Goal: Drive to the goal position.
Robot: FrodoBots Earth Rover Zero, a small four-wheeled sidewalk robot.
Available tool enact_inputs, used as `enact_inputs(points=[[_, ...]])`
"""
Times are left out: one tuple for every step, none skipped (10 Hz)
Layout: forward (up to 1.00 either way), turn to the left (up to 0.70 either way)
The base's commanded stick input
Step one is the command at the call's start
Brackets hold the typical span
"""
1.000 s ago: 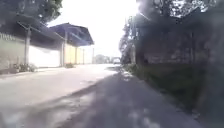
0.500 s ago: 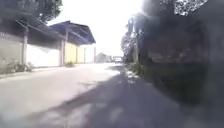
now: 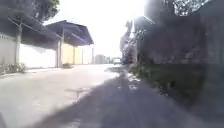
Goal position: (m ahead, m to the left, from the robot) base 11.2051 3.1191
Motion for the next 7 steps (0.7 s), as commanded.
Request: enact_inputs(points=[[1.00,0.00],[1.00,0.00],[1.00,0.00],[1.00,0.00],[1.00,0.00],[1.00,-0.01],[1.00,-0.10]])
